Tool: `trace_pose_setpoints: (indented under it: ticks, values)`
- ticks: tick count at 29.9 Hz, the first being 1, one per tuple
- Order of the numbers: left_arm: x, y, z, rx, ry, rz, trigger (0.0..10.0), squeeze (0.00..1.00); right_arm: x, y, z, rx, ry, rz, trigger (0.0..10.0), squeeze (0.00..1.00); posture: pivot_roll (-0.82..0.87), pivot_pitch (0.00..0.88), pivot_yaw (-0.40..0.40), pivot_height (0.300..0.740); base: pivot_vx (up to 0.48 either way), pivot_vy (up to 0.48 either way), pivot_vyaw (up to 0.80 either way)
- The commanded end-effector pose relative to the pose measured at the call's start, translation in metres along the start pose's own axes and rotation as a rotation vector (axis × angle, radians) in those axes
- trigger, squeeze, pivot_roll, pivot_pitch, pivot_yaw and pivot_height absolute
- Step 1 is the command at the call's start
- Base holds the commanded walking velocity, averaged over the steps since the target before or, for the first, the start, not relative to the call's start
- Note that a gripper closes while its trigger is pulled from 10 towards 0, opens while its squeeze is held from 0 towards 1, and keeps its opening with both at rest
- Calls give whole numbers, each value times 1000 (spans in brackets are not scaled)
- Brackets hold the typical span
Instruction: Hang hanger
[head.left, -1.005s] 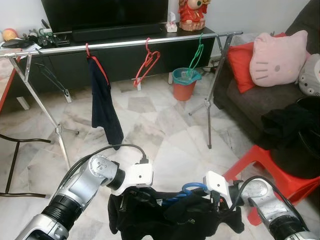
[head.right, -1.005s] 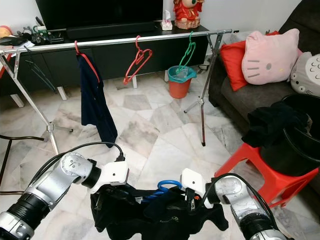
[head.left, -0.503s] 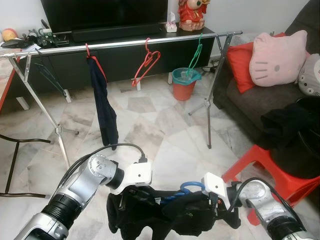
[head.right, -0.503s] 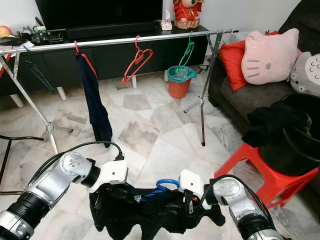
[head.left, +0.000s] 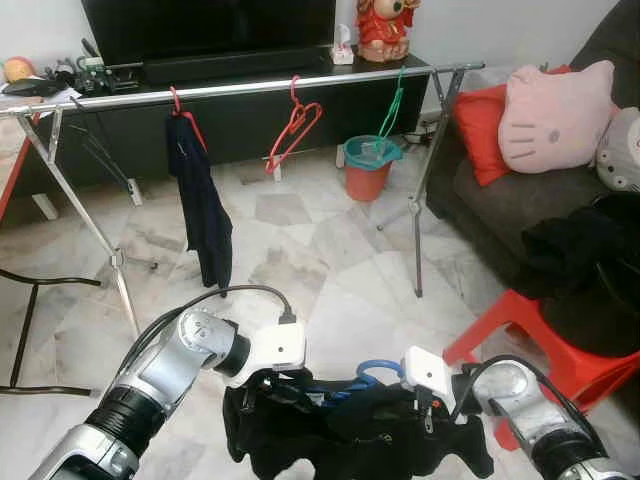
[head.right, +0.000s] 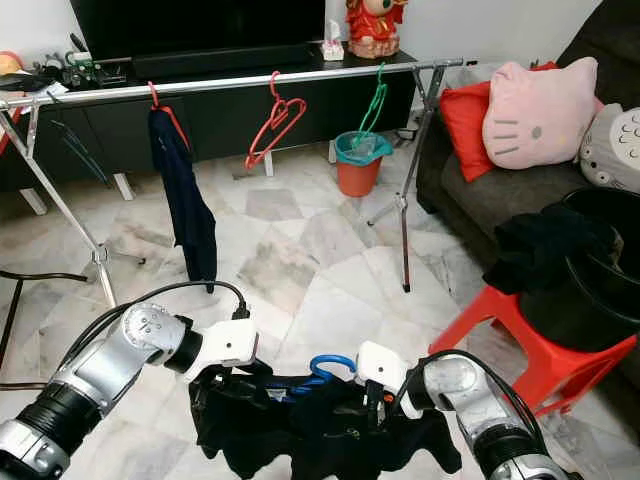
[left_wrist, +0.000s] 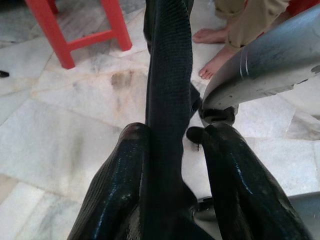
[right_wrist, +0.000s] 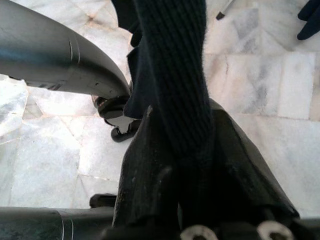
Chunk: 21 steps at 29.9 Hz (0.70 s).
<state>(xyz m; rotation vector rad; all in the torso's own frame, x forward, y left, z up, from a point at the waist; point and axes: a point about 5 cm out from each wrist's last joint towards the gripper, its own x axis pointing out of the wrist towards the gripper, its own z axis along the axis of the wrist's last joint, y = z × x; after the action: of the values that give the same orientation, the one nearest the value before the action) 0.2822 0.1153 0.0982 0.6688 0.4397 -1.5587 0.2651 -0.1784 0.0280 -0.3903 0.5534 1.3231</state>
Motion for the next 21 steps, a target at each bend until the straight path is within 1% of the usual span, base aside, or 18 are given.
trace_pose_setpoints:
  ticks: [1,6,8,9,11,12,14,15,16,17,19,20,21]
  values:
    - [-11,4,-1,5,20,38,10000,1000,-1,-5,4,-24,6,-22,0,0,14,0,-50,740,0,0,0]
    - [-21,8,-4,5,40,91,10000,1000,-1,-5,-1,-20,39,-42,0,0,23,0,-58,740,0,0,0]
    - [-24,10,-4,1,34,122,10000,1000,-1,-5,-3,-17,49,-45,0,0,23,0,-58,740,0,0,0]
    - [-27,11,-5,2,39,158,10000,1000,0,-4,-6,-14,65,-51,0,0,25,0,-61,740,0,0,0]
    - [-30,12,-6,7,55,192,10000,1000,-1,-5,-7,-14,77,-60,0,0,26,0,-63,740,0,0,0]
    - [-31,12,-10,15,82,218,10000,925,-1,-6,-8,-9,83,-73,0,0,29,0,-64,740,0,0,0]
    - [-32,11,-12,21,99,230,10000,925,-2,-6,-9,-5,86,-80,0,0,29,0,-64,740,0,0,0]
    - [-34,11,-20,15,133,286,10000,0,-3,-8,-10,-3,93,-111,0,0,32,0,-65,740,0,0,0]
    - [-35,12,-23,3,136,339,10000,0,-4,-10,-9,-2,92,-130,0,0,34,0,-67,740,0,0,0]
    - [-36,15,-28,-15,141,427,10000,0,-6,-15,-8,4,89,-169,0,0,35,0,-71,740,0,0,0]
    - [-38,19,-34,-28,165,552,10000,0,-9,-22,-5,26,73,-231,0,0,36,0,-73,740,0,0,0]
    - [-38,20,-35,-28,170,574,10000,0,-10,-23,-4,29,69,-239,0,0,36,0,-73,740,0,0,0]
    - [-39,21,-38,-46,175,615,10000,0,-12,-27,-2,46,59,-278,0,0,40,0,-77,740,0,0,0]
